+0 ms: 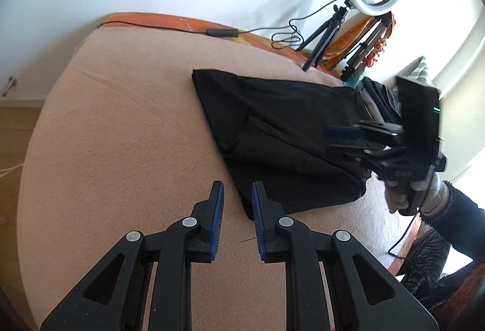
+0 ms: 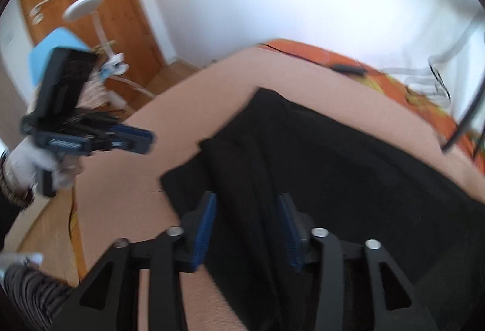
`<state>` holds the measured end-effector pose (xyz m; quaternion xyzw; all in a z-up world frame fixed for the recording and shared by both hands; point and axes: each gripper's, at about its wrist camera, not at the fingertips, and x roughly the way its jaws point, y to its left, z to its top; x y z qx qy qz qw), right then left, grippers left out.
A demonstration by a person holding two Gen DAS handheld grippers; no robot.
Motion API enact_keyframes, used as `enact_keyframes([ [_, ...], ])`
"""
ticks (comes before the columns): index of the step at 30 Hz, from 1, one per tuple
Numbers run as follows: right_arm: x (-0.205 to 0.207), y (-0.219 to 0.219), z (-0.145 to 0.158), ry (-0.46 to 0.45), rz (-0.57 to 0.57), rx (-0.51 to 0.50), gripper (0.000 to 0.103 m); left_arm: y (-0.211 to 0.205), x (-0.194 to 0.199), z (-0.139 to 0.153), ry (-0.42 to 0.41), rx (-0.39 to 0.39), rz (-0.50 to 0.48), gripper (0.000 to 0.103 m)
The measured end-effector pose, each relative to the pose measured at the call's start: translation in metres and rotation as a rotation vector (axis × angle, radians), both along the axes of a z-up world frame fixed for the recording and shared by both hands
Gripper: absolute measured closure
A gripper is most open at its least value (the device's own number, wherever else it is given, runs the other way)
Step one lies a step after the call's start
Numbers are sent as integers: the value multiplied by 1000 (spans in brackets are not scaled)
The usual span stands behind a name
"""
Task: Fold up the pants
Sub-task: 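Lay the folded pants flat and open both tools above them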
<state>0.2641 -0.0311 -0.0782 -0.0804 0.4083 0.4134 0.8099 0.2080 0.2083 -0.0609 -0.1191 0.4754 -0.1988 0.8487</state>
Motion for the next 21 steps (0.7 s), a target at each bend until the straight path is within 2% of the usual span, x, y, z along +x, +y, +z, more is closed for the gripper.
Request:
enact_keyframes([
  [2, 20, -2, -12, 93, -37, 42, 49, 3, -2, 4, -13, 1, 8, 87],
  [4, 32, 0, -23, 223, -12, 121, 52, 5, -4, 7, -21, 2, 16, 87],
  [6, 29, 9, -28, 317, 62, 180, 53, 9, -5, 9, -29, 7, 28, 87],
  [9, 6, 17, -20, 390, 255, 289, 53, 13, -7, 10, -34, -3, 38, 87],
  [10, -2, 15, -13, 364, 287, 306, 57, 13, -7, 10, -35, 0, 40, 87],
  [12, -6, 9, -1, 265, 258, 288, 53, 12, -6, 10, -35, 4, 39, 87],
  [17, 7, -11, -1, 260, 159, 276, 54, 1, -5, 11, -39, 3, 20, 87],
  [21, -1, -47, 6, 187, 72, 256, 54, -24, -4, 16, -62, 34, -28, 87],
])
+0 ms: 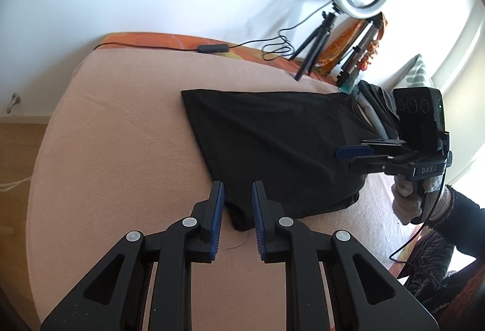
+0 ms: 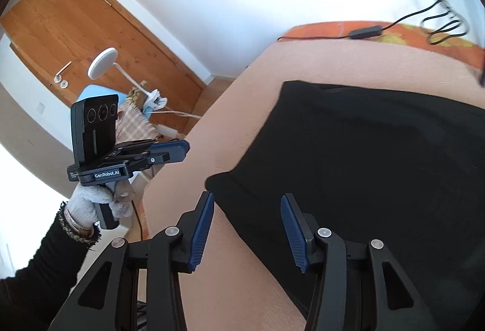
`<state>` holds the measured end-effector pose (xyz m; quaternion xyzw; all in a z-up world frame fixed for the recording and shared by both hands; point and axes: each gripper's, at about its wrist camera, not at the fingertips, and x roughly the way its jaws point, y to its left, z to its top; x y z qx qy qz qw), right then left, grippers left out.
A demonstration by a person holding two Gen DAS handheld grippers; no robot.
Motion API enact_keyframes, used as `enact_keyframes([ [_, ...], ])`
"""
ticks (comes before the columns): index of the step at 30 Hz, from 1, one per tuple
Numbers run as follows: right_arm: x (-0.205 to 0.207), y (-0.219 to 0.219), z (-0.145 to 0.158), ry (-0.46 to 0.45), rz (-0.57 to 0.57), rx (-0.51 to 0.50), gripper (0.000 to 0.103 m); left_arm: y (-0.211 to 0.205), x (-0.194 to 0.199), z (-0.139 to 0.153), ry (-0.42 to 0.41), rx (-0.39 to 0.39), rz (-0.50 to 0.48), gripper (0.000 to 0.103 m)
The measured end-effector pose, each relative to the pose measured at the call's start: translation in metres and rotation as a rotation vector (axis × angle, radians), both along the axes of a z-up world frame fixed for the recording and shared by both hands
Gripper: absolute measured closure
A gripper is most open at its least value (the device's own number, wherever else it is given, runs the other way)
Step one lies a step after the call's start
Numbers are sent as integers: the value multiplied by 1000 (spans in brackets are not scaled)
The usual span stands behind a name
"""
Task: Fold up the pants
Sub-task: 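Lay the folded pants flat and open both tools above them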
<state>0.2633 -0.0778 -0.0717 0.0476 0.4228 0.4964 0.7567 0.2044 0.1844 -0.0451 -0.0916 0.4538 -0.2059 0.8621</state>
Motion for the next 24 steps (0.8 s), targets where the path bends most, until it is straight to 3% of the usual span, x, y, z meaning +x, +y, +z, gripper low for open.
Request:
enact_keyframes([
  [4, -1, -61, 2, -31, -188, -33, 53, -31, 5, 3, -29, 63, -42, 83],
  [6, -5, -96, 1, -38, -275, -48, 52, -41, 7, 1, -19, 32, -39, 81],
  [7, -5, -115, 0, -40, -314, -59, 51, -43, 7, 0, -12, 15, -28, 69],
  [8, -5, -129, -1, -42, -333, -69, 51, -44, 7, -2, -1, -10, -4, 49],
  [9, -5, -142, -1, -46, -350, -80, 51, -46, 5, -5, 10, -40, 24, 44],
  [14, -5, -180, -5, -47, -404, -90, 50, -53, -7, -23, 128, -153, 150, 42],
  [18, -7, -178, -3, -45, -393, -73, 50, -46, -18, -41, 249, -276, 326, 42],
  [24, -19, -168, 8, -85, -341, -48, 50, -32, -31, -56, 295, -387, 548, 42],
])
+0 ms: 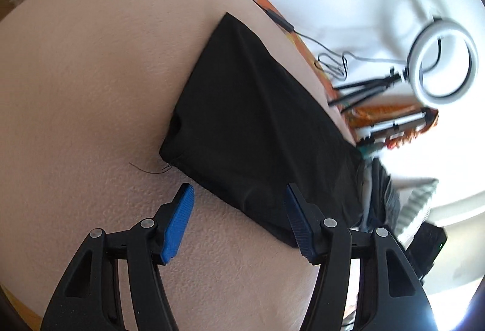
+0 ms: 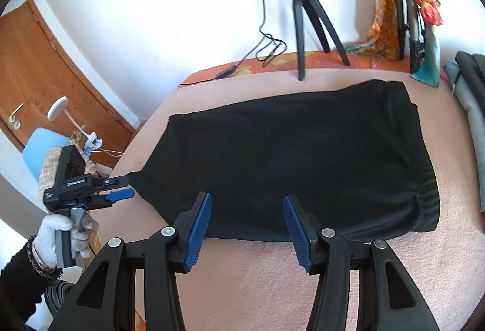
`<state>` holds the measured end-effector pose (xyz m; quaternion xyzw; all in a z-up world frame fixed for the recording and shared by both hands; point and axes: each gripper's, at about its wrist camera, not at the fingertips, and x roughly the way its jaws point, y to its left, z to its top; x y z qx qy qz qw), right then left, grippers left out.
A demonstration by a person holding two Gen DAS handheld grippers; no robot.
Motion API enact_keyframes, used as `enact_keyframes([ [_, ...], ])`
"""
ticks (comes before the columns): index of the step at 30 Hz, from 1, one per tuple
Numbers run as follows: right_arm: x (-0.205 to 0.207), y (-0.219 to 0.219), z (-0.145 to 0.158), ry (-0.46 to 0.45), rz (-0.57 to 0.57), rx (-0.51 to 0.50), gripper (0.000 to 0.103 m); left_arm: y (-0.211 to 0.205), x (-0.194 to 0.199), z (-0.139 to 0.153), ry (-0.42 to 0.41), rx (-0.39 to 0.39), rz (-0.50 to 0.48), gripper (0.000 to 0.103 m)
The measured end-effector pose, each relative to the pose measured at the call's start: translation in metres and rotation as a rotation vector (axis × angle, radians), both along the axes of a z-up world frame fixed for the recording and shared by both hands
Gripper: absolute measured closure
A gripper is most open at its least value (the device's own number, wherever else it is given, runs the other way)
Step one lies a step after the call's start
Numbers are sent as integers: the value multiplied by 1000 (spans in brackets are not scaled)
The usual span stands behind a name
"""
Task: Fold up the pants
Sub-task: 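Lay the folded pants flat and open both tools above them, then grasp the folded black pants edge with the left tool while the right tool grasps beside it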
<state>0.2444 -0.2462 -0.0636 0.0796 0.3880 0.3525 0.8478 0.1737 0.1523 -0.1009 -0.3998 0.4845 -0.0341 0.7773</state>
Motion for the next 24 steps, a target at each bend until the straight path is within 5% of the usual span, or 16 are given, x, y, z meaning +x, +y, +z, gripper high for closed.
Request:
enact_keyframes([
  [6, -7, 1, 8, -16, 19, 28, 47, 7, -2, -11, 9, -14, 115, 42],
  [15, -12, -3, 12, -8, 20, 68, 47, 0, 18, -11, -79, 44, 121, 47],
  [19, -12, 8, 13, 0, 41, 48, 47, -2, 28, -24, -85, 15, 105, 93],
  [24, -6, 47, 27, -40, 111, -20, 42, -10, 34, -7, -193, 128, 12, 96],
])
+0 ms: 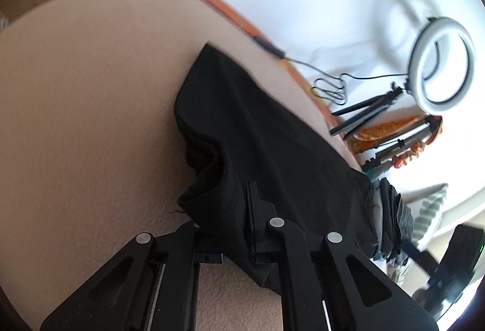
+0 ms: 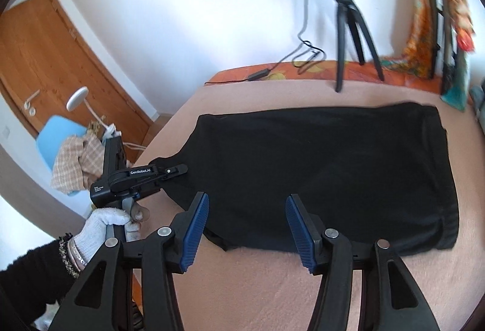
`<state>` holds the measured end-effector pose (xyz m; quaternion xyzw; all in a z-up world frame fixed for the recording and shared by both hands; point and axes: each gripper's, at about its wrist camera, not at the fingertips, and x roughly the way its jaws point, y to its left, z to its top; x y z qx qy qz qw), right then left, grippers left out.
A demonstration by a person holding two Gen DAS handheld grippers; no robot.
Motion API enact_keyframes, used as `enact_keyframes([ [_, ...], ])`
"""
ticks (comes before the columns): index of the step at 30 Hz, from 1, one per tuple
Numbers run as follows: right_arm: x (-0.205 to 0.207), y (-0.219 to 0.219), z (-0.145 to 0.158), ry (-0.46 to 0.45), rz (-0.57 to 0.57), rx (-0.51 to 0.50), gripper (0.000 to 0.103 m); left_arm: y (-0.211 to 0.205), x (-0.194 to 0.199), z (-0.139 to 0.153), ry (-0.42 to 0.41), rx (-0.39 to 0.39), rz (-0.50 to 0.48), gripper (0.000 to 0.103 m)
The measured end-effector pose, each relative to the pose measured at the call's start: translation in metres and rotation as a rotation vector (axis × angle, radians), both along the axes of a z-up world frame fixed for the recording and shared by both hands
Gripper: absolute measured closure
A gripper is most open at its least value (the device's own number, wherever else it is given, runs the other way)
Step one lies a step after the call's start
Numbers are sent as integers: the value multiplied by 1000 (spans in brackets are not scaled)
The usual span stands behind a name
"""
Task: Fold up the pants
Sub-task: 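Grasp the folded black pants edge with the left tool while the right tool grasps beside it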
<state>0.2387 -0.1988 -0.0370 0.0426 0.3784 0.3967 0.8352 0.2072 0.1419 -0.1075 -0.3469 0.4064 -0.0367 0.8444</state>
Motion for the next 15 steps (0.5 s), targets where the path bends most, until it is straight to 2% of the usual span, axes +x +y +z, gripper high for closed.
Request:
enact_keyframes([
  [3, 16, 30, 11, 25, 44, 4, 32, -7, -1, 9, -46, 46, -47, 96],
  [9, 65, 117, 30, 130, 158, 6, 29, -23, 1, 9, -72, 106, -119, 96],
  [15, 103, 227, 13, 222, 259, -126, 30, -24, 1, 9, -95, 118, -163, 97],
])
